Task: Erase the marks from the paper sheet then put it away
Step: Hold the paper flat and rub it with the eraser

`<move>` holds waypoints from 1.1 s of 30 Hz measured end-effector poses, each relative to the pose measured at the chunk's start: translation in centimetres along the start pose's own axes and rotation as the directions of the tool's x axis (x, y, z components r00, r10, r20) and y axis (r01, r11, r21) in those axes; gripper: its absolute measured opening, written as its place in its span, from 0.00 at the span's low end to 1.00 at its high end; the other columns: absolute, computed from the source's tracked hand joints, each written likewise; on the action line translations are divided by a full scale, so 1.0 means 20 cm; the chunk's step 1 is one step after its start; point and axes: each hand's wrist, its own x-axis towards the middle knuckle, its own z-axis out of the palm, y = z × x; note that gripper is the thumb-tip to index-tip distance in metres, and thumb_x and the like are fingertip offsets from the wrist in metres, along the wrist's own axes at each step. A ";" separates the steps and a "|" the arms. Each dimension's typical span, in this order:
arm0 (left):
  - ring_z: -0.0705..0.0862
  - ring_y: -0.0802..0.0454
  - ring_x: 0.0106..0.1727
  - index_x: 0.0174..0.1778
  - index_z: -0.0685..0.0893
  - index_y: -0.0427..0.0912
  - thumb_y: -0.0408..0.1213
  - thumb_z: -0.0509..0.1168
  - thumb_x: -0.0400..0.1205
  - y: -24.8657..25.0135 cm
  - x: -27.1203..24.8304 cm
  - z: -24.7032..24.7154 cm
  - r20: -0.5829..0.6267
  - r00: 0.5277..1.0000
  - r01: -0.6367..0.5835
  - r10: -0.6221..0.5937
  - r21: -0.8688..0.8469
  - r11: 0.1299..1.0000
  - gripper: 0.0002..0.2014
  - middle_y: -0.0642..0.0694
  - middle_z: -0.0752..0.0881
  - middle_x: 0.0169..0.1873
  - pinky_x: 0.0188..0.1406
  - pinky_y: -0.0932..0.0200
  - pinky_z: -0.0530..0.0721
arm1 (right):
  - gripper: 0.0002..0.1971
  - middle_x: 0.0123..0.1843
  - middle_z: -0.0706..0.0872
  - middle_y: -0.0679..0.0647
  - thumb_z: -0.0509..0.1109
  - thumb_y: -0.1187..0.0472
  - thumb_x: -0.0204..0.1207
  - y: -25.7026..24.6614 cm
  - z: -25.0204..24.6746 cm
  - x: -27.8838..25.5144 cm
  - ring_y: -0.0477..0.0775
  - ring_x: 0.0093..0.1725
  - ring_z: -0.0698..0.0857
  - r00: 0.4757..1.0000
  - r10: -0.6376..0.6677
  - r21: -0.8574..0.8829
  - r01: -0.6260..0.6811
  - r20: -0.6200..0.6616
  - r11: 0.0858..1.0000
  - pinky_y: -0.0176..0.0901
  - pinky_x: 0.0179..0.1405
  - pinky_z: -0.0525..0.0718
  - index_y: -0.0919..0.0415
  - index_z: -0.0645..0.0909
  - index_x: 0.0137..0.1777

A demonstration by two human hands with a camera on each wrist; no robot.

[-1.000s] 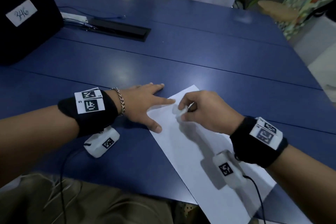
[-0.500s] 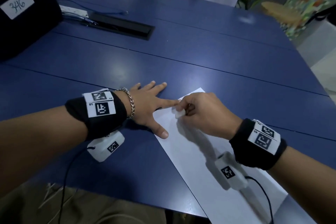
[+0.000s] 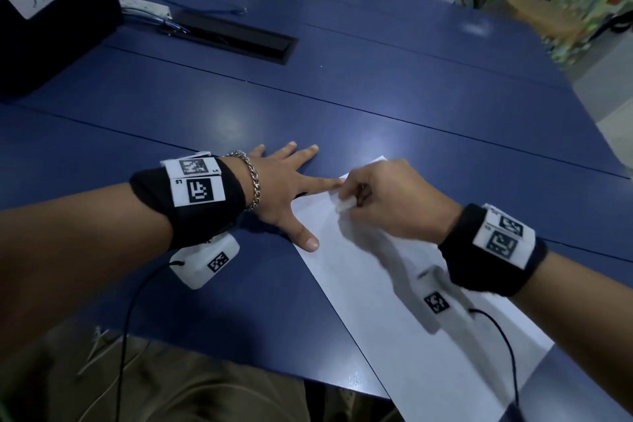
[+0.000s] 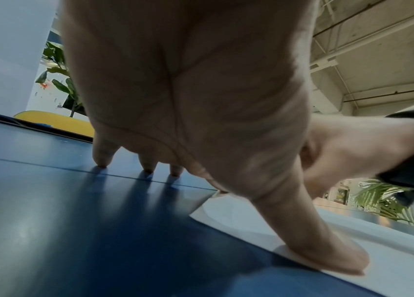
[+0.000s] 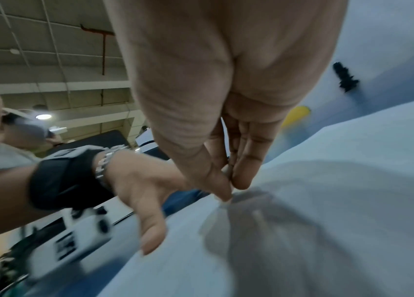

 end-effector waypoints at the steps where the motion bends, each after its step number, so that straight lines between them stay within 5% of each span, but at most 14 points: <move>1: 0.31 0.39 0.91 0.70 0.27 0.93 0.87 0.65 0.61 0.00 0.00 0.00 0.007 1.000 0.004 -0.004 -0.005 1.000 0.56 0.51 0.27 0.90 0.85 0.20 0.44 | 0.08 0.35 0.88 0.39 0.78 0.60 0.72 0.02 -0.01 0.02 0.44 0.39 0.88 0.999 0.025 0.011 -0.025 -0.028 1.000 0.29 0.43 0.78 0.53 0.93 0.50; 8: 0.32 0.39 0.91 0.78 0.34 0.90 0.88 0.65 0.58 0.01 -0.01 -0.01 0.006 1.000 0.016 -0.016 -0.007 1.000 0.59 0.52 0.28 0.90 0.85 0.21 0.44 | 0.11 0.40 0.92 0.44 0.76 0.61 0.70 -0.03 0.04 -0.03 0.43 0.41 0.90 0.997 -0.027 0.029 0.025 0.068 0.999 0.36 0.46 0.86 0.50 0.92 0.51; 14: 0.31 0.39 0.91 0.73 0.29 0.93 0.88 0.67 0.57 0.01 0.00 -0.01 0.013 0.999 0.034 -0.034 -0.009 0.999 0.59 0.53 0.26 0.89 0.85 0.21 0.44 | 0.09 0.36 0.89 0.42 0.75 0.61 0.73 0.00 0.00 0.02 0.51 0.43 0.91 0.998 0.023 -0.007 -0.023 -0.057 1.000 0.38 0.49 0.84 0.54 0.94 0.50; 18: 0.30 0.39 0.91 0.76 0.33 0.92 0.88 0.67 0.57 0.01 0.00 -0.01 0.005 1.000 0.022 -0.022 -0.013 1.000 0.59 0.54 0.27 0.89 0.85 0.21 0.43 | 0.12 0.42 0.92 0.43 0.75 0.59 0.71 -0.08 0.04 -0.05 0.44 0.42 0.90 0.996 -0.048 -0.008 0.049 0.080 0.999 0.39 0.48 0.87 0.51 0.93 0.54; 24: 0.28 0.40 0.90 0.79 0.34 0.88 0.88 0.66 0.57 0.01 0.00 -0.01 0.028 0.999 0.036 -0.035 -0.007 0.999 0.61 0.55 0.24 0.88 0.86 0.21 0.41 | 0.11 0.34 0.87 0.41 0.70 0.61 0.70 -0.06 0.02 0.02 0.51 0.39 0.89 0.998 0.005 -0.076 -0.009 -0.058 0.997 0.40 0.44 0.85 0.52 0.92 0.48; 28: 0.29 0.39 0.90 0.80 0.38 0.88 0.88 0.66 0.57 0.01 0.00 -0.01 0.015 1.000 0.026 -0.026 0.006 1.000 0.59 0.53 0.25 0.89 0.85 0.20 0.43 | 0.14 0.41 0.92 0.46 0.72 0.61 0.69 -0.13 0.05 -0.02 0.50 0.38 0.89 0.995 -0.080 -0.066 0.084 0.058 0.994 0.47 0.44 0.88 0.50 0.92 0.53; 33: 0.29 0.39 0.90 0.83 0.38 0.84 0.90 0.65 0.56 0.00 0.01 0.00 0.020 0.999 0.033 -0.034 0.010 0.999 0.62 0.54 0.25 0.89 0.85 0.21 0.42 | 0.12 0.40 0.90 0.47 0.72 0.60 0.69 -0.07 0.02 0.05 0.56 0.41 0.90 0.999 -0.009 -0.116 0.004 -0.042 0.993 0.47 0.45 0.87 0.50 0.92 0.50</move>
